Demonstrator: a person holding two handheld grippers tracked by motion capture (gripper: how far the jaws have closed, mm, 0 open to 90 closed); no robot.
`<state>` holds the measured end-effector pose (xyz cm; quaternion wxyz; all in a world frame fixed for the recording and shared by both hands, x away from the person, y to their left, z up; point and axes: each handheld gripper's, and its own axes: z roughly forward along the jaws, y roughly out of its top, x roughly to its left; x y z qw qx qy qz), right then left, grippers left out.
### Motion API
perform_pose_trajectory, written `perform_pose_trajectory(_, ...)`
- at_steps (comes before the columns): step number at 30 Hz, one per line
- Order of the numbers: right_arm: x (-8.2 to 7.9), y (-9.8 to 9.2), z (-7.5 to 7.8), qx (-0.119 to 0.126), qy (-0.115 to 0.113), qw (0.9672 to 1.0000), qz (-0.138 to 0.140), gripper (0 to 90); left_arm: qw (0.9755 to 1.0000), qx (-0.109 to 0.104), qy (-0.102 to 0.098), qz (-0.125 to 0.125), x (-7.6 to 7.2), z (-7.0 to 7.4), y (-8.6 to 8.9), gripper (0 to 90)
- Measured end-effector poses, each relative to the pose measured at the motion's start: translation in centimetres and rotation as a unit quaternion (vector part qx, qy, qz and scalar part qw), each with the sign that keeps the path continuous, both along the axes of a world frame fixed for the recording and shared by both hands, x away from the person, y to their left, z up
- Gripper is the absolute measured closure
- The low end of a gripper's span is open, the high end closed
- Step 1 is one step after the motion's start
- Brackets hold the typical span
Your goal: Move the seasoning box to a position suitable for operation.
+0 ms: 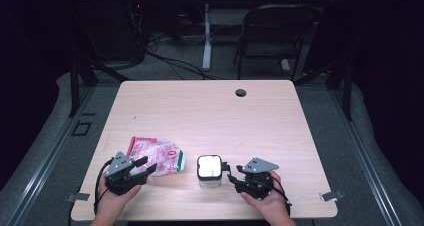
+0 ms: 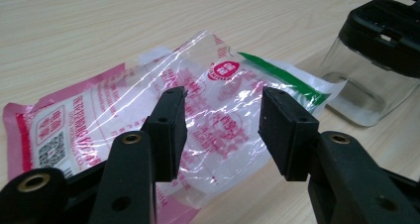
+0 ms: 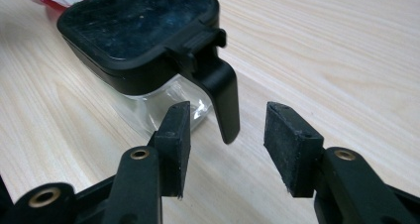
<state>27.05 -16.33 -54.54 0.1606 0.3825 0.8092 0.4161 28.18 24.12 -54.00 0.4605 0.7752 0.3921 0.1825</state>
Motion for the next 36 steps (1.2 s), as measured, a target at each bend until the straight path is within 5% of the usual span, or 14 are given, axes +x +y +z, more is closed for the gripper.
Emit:
perform_pose_trajectory(12,0.0,-0.5,1.5,0.025,0.007,0.9981,-0.056,58.2,0.9999,-0.011,0.004,-0.009,0.1,1.2,-1.7,56.1)
perform_pose_trajectory(16,0.3,-0.1,3.6,0.043,0.02,0.9967,-0.066,61.7,0.9997,-0.019,0.01,-0.015,0.9,2.7,-3.4,59.2)
perform_pose_trajectory(22,1.3,1.6,5.1,0.035,0.021,0.9968,-0.068,67.7,0.9987,-0.04,0.013,-0.028,2.1,3.7,-5.9,65.4)
perform_pose_trajectory(31,1.9,2.1,4.1,0.058,0.034,0.995,-0.074,73.9,0.996,-0.037,0.036,-0.073,3.0,3.0,-9.0,80.4)
perform_pose_trajectory(36,1.4,2.4,3.6,0.056,0.018,0.9955,-0.074,76.9,0.9945,-0.036,0.044,-0.088,2.5,2.6,-9.0,89.0)
